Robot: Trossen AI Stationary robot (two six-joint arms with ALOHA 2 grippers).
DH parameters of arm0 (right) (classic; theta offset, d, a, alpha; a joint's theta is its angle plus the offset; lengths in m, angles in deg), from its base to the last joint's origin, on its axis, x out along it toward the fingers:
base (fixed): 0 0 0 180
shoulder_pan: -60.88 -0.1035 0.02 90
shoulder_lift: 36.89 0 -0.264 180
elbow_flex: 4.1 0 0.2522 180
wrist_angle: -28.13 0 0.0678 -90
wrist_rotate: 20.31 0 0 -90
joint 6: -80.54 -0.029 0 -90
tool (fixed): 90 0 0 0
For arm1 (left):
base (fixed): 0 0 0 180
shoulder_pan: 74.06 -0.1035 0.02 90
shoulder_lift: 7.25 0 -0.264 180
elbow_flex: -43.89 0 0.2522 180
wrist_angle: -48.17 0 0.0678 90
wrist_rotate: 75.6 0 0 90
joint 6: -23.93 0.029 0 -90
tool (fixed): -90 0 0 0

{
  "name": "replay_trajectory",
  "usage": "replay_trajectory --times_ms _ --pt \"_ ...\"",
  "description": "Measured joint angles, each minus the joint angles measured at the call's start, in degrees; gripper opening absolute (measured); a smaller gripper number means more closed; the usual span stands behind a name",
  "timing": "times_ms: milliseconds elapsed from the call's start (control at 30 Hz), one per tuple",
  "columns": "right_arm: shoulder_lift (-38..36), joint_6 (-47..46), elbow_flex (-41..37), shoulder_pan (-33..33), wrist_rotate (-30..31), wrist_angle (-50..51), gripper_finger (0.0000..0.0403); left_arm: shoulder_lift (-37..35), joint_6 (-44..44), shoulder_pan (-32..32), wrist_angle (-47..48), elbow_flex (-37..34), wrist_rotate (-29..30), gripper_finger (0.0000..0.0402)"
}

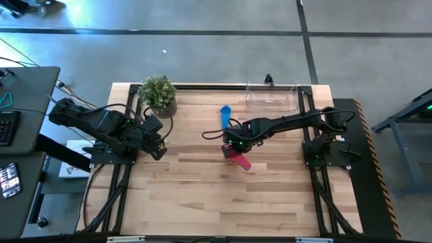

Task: Nest measuring cups in basket
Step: Stack the red measuring cup on top of the light blue measuring cup, then stack the blue measuring cup into the red measuring cup

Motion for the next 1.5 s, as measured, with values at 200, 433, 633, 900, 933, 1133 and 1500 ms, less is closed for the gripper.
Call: replay_trajectory --times_ms 200,433,633,900,933,1133,1500 --pt "0.0 0.0 0.0 0.0 0.7 0.1 0.0025 0.0 0.0 0.0 -0.1 0.0 0.0 0.0104" --pt "0.0 0.0 0.0 0.0 1.8 0.2 0.0043 0.0 0.0 0.0 -0.1 0.0 0.0 0.0104" --pt "0.0 0.0 0.0 0.0 2.2 0.2 0.0066 0.0 0.0 0.0 0.0 0.0 0.0 0.0104" --pt "0.0 -0.4 0.0 0.2 -0.1 0.2 0.0074 0.0 1.0 0.0 0.0 0.0 0.0 0.0104" --pt "0.0 -0.8 0.0 0.1 -0.5 0.2 0.0074 0.0 1.0 0.0 0.0 0.0 0.0 0.0104" --pt "-0.1 -2.0 0.0 0.1 -0.6 2.6 0.0075 0.0 1.0 0.0 0.0 0.0 -0.1 0.0104" --pt "-2.8 2.4 2.2 0.1 2.4 4.7 0.0075 0.0 1.0 -1.0 -1.9 0.0 -0.1 0.0104"
